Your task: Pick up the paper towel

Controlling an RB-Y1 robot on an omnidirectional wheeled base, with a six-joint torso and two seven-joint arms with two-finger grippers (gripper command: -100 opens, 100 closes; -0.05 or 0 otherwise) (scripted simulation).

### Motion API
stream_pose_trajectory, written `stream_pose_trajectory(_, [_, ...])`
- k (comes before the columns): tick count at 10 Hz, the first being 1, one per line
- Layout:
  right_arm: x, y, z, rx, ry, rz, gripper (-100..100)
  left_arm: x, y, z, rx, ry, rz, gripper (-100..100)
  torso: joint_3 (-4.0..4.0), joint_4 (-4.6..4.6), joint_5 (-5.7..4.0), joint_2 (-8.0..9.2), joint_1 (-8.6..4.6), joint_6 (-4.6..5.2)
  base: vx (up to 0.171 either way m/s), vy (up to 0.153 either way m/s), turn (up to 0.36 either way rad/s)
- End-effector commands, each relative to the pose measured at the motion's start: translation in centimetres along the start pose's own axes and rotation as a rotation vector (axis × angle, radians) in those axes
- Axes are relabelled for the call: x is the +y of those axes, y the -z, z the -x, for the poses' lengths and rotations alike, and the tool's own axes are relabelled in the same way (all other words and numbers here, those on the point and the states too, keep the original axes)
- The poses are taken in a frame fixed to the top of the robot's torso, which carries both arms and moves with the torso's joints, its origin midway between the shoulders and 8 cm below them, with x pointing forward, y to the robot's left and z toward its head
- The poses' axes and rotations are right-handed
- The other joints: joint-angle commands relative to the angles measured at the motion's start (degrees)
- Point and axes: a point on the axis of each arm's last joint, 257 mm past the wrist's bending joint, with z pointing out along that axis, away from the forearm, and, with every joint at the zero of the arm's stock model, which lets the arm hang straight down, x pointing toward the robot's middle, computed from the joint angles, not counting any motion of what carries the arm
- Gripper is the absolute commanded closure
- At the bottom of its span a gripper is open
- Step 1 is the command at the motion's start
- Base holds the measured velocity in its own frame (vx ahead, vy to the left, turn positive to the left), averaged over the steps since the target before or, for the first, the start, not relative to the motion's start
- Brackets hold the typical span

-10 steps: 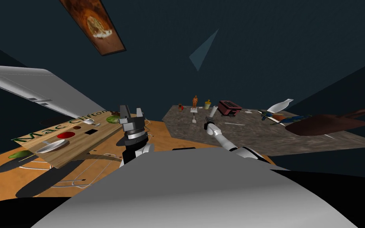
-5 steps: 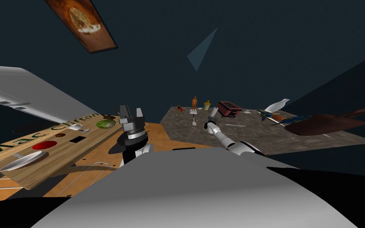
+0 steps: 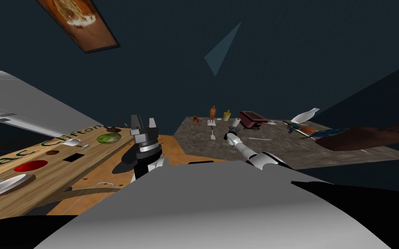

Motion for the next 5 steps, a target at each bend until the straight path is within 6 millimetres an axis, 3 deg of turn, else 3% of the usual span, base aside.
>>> stream_pose_trajectory(1, [-3.0,-0.1,-1.3,0.021,-0.005,-0.036,-100,0.0,0.0,0.0,0.000,0.000,0.000,0,0.00,0.00,0.00,0.00,0.00,0.00,-0.005,0.017,0.335])
stream_pose_trajectory(2, [-3.3,-0.3,-1.2,0.020,-0.010,-0.044,-100,0.0,0.0,0.0,0.000,0.000,0.000,0,0.05,0.02,0.01,0.09,0.05,-0.06,-0.009,0.009,0.184])
stream_pose_trajectory(3, [-5.7,-0.3,-2.2,0.033,-0.011,-0.068,-100,0.0,0.0,0.0,0.000,0.000,0.000,0,0.08,0.03,0.01,0.13,0.04,0.00,-0.016,0.020,0.258])
stream_pose_trajectory(4, [-6.7,-0.4,-2.3,0.037,-0.018,-0.088,-100,0.0,0.0,0.0,0.000,0.000,0.000,0,0.10,0.04,0.01,0.17,0.07,-0.03,-0.011,0.014,0.147])
stream_pose_trajectory(5, [-9.4,-0.2,-3.6,0.054,-0.011,-0.113,-100,0.0,0.0,0.0,0.000,0.000,0.000,0,0.10,0.04,0.02,0.17,0.06,0.01,-0.013,0.025,0.292])
